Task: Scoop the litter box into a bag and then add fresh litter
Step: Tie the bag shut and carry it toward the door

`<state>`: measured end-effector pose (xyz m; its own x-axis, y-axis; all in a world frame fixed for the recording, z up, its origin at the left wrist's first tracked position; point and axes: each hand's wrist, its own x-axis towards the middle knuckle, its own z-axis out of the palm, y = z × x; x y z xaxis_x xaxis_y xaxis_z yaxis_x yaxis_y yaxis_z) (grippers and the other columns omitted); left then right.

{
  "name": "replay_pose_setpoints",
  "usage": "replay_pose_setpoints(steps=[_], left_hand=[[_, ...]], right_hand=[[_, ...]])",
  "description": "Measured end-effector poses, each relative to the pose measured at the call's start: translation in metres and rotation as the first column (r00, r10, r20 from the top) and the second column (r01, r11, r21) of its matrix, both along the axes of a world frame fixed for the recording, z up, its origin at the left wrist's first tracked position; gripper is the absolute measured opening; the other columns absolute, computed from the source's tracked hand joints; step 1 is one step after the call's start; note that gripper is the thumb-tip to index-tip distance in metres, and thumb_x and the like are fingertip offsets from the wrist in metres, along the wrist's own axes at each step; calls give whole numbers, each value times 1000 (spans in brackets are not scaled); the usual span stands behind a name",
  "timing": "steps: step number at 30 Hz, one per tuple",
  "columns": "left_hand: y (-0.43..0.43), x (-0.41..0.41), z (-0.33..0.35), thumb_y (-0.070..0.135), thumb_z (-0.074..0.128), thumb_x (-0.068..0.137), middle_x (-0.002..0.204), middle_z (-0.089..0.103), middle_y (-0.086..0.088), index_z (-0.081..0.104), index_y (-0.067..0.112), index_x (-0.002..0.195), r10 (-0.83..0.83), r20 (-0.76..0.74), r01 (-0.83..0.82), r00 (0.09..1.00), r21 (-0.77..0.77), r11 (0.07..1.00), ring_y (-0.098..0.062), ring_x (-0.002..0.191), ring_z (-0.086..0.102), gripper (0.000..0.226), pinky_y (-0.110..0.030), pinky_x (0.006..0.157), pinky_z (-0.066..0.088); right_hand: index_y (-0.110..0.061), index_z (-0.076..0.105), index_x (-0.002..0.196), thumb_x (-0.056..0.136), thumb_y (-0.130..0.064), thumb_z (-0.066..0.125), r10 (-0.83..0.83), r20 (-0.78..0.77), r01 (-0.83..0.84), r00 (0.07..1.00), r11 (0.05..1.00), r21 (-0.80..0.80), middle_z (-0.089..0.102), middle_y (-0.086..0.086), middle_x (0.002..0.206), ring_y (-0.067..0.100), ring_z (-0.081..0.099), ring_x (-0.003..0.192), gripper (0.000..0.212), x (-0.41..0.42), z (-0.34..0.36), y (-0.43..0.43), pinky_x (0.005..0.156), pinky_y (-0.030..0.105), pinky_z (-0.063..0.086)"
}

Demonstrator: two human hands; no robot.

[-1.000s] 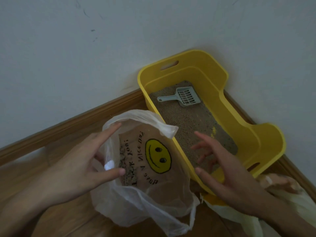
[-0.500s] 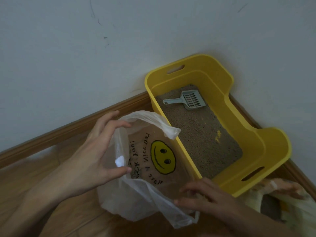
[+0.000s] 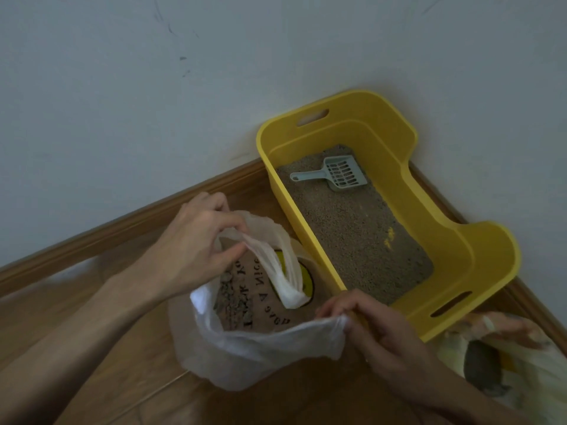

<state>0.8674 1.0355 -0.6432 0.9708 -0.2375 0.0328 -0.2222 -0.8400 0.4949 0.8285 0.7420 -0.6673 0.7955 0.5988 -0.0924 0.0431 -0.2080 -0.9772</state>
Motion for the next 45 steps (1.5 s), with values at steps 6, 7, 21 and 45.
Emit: replay_pose_setpoints(steps=[6, 7, 21, 45], left_hand=[[0, -1, 9, 44, 47, 74, 82, 52, 14, 45, 27, 60, 13, -54, -20, 998, -127, 992, -8, 67, 52, 22, -32, 58, 42], [1, -1, 10, 43, 48, 72, 83, 56, 12, 42, 26, 57, 10, -66, -20, 998, -156, 988, -10, 66, 55, 24, -37, 58, 45], [29, -28, 5, 26, 53, 82, 89, 76, -5, 58, -18, 65, -23, -140, -75, 990, -655, 752, -38, 81, 69, 47, -57, 68, 53], [20, -47, 18, 39, 52, 92, 107, 67, -5, 73, 25, 82, 153, -93, -177, 984, -630, 756, -24, 99, 64, 27, -32, 78, 51]], right_hand=[[-16, 55, 96, 100, -39, 38, -166, -143, 182, 976, 978, 103, 55, 24, 91, 48, 50, 82, 29, 2, 4, 10, 66, 63, 42], [-15, 55, 96, 100, -38, 38, -193, -156, 211, 969, 972, 108, 54, 25, 91, 50, 49, 83, 30, 3, 3, 13, 68, 64, 42], [-27, 57, 79, 93, -25, 53, -202, -352, 306, 914, 912, 272, 62, 6, 83, 27, 62, 88, 14, 34, 26, 48, 86, 45, 49], [-12, 60, 100, 104, -11, 37, -67, 86, 73, 994, 995, -65, 65, 5, 75, 23, 64, 76, 24, 85, 38, 78, 74, 40, 51]])
